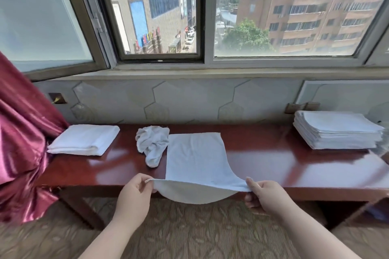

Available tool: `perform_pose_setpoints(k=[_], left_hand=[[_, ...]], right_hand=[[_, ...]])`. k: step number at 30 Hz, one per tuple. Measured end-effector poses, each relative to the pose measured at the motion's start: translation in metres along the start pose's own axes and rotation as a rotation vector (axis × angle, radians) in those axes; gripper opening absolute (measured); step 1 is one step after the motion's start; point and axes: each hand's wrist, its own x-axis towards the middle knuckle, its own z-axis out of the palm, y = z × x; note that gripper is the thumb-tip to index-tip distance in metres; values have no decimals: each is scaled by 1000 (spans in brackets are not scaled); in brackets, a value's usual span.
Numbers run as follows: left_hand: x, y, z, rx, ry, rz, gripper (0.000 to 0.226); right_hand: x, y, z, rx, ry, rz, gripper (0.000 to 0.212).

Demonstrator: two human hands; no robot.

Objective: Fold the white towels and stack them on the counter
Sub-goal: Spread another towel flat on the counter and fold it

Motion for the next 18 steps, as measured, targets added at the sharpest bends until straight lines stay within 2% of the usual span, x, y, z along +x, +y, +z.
perform_pose_setpoints(k=[5, 9, 12, 16, 18], left_hand=[[-5, 8, 5, 17, -4, -19, 27], [-7, 10, 4, 46, -3, -43, 22], [-12, 8, 4, 63, -2, -61, 22], [-24, 2, 9, 35, 11, -77, 21], [-27, 1, 11, 46, 25, -78, 20]], right_hand=[[10, 11, -5, -113, 100, 18, 59], [17, 19, -11, -31, 106, 30, 64], [14, 28, -15, -39, 95, -58, 57], [6, 33, -17, -417, 291, -220, 50], [4, 33, -15, -368, 371, -232, 24]])
